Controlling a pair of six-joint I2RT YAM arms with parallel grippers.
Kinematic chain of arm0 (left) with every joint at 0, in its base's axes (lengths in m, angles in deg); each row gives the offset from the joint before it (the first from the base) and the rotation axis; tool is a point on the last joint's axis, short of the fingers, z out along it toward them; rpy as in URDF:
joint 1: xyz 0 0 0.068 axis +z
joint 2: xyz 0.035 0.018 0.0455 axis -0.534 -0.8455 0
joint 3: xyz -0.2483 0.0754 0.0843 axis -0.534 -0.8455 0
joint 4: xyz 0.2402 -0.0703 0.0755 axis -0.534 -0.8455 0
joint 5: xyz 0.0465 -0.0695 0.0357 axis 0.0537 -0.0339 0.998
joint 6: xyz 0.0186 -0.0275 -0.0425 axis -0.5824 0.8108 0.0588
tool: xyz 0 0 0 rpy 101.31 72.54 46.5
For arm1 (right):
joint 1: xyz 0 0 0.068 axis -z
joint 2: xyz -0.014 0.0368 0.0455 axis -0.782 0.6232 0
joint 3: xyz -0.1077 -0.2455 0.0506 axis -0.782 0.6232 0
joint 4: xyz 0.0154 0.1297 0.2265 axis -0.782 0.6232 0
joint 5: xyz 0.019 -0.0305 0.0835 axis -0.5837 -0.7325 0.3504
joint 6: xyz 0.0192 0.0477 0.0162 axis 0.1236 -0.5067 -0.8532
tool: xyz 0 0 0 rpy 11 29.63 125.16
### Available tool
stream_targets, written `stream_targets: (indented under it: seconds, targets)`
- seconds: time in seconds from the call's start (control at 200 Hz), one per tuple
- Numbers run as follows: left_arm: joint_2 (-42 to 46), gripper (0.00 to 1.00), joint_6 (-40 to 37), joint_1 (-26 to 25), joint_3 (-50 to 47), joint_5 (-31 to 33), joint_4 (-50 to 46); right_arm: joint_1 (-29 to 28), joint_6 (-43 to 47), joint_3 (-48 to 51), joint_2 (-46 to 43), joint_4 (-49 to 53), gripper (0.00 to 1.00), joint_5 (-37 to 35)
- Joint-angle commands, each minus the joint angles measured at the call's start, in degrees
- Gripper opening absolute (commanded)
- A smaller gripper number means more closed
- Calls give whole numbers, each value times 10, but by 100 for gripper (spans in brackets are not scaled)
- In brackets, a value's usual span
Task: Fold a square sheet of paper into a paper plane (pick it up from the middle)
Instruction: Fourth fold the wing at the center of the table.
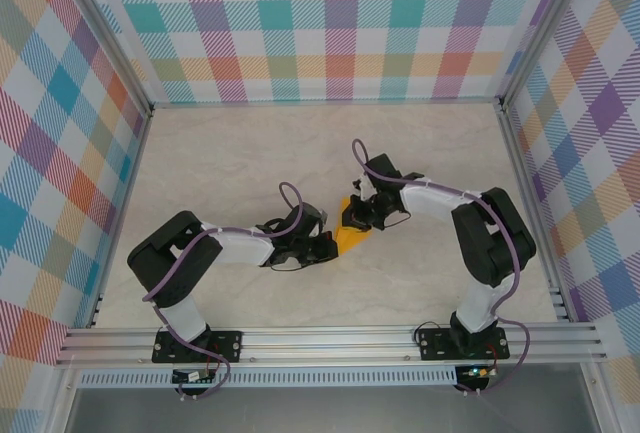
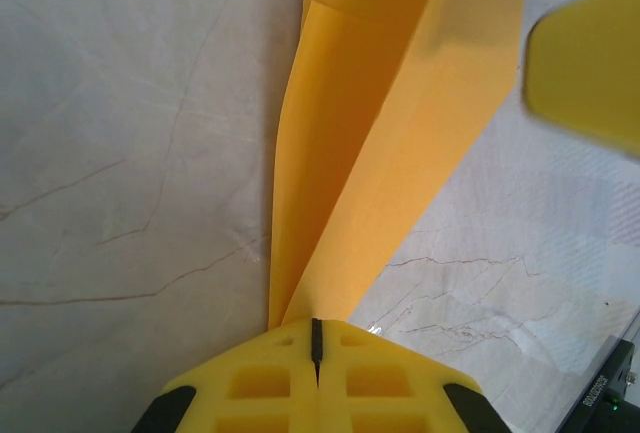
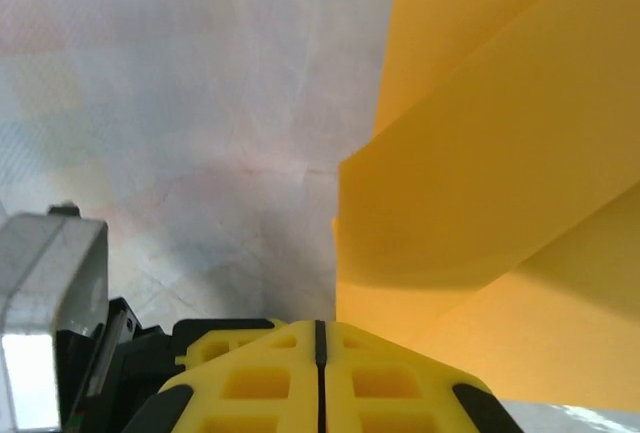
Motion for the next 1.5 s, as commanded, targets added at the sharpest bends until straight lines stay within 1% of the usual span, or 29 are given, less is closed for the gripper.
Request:
stream_targets:
  seconds: [0.0,0.105,0.275,0.465,0.645,0.81,1.025,1.285,1.495]
  targets:
    - [-6,0,4,3,-24,16,-72,-15,12,16,-2,-8,6,12]
    - [-5,0,6,3,-24,18,-73,-25,12,25,10,-25,5,27]
    - [-4,0,12,3,-25,19,-73,-31,18,38,28,-39,5,30]
    - [1,0,14,3,-23,23,-86,-29,35,46,48,-57,5,19]
    - [7,0,15,3,-25,25,-96,-23,66,64,48,-104,5,2]
    - [5,0,14,3,-26,22,-99,3,79,61,51,-127,5,0]
    - [0,0,13,3,-29,19,-100,30,79,34,63,-107,6,0]
    - [-2,0,11,4,-29,14,-96,63,80,8,89,-110,6,-7]
    - [-5,0,10,3,-27,11,-97,96,82,-7,98,-121,6,1]
